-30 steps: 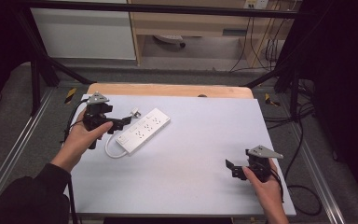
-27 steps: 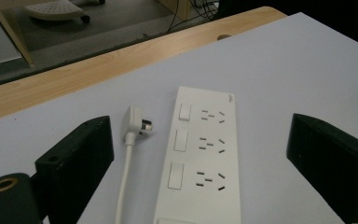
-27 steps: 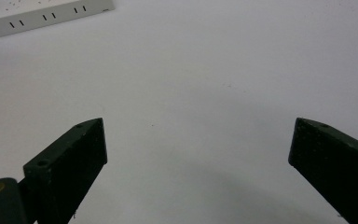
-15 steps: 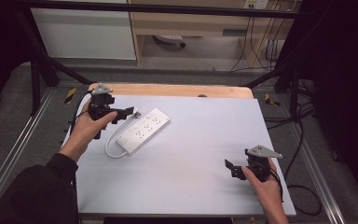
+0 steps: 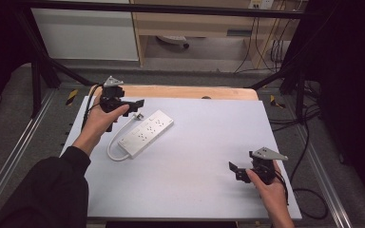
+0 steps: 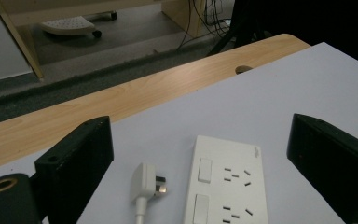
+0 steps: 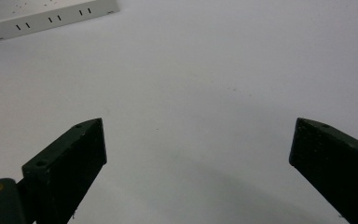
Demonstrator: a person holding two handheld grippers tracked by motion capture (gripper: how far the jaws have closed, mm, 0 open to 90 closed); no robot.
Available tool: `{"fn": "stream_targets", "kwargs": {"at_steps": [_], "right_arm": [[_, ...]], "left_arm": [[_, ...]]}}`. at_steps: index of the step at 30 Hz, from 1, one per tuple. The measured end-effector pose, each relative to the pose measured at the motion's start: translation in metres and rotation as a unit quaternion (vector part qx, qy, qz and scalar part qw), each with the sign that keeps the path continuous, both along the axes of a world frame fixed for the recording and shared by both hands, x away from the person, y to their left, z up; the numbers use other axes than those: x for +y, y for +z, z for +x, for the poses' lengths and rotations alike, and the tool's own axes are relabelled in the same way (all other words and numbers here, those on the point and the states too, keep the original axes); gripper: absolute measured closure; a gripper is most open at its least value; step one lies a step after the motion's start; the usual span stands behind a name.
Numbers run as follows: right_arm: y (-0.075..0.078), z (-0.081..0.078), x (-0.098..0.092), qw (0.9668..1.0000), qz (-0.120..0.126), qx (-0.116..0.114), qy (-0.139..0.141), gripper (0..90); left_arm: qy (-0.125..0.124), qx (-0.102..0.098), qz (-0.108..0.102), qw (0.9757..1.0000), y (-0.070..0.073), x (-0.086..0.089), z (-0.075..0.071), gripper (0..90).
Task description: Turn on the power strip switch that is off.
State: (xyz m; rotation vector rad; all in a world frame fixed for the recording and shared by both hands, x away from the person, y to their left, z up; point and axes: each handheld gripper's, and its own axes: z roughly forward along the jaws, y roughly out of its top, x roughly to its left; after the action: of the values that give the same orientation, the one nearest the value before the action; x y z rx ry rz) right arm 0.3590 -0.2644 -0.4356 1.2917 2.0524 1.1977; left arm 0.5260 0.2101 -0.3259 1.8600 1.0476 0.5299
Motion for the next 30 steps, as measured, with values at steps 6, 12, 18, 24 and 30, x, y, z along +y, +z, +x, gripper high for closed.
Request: {"fn": "stream_targets", "kwargs": {"at_steps": [6, 12, 18, 24, 30], "right_arm": [[0.0, 0.001, -0.001, 1.0, 0.002, 0.001, 0.001, 4.2], [0.001, 0.001, -0.001, 1.0, 0.003, 0.0, 0.004, 4.1], [0.001, 0.001, -0.001, 1.0, 0.003, 0.0, 0.004, 4.1], [0.001, 0.001, -0.001, 1.0, 0.003, -0.002, 0.003, 4.1], [0.001, 0.002, -0.001, 1.0, 0.002, -0.002, 0.003, 4.2]], "left_arm": [[-0.007, 0.003, 0.005, 1.0, -0.007, -0.011, 0.008, 7.5], [-0.008, 0.006, 0.009, 0.9999, -0.014, -0.021, 0.014, 8.0], [-0.008, 0.01, 0.01, 0.9999, -0.018, -0.027, 0.017, 8.1], [-0.007, 0.013, 0.015, 0.9998, -0.023, -0.031, 0.021, 10.3], [-0.004, 0.017, 0.016, 0.9997, -0.026, -0.033, 0.024, 11.1]]}}
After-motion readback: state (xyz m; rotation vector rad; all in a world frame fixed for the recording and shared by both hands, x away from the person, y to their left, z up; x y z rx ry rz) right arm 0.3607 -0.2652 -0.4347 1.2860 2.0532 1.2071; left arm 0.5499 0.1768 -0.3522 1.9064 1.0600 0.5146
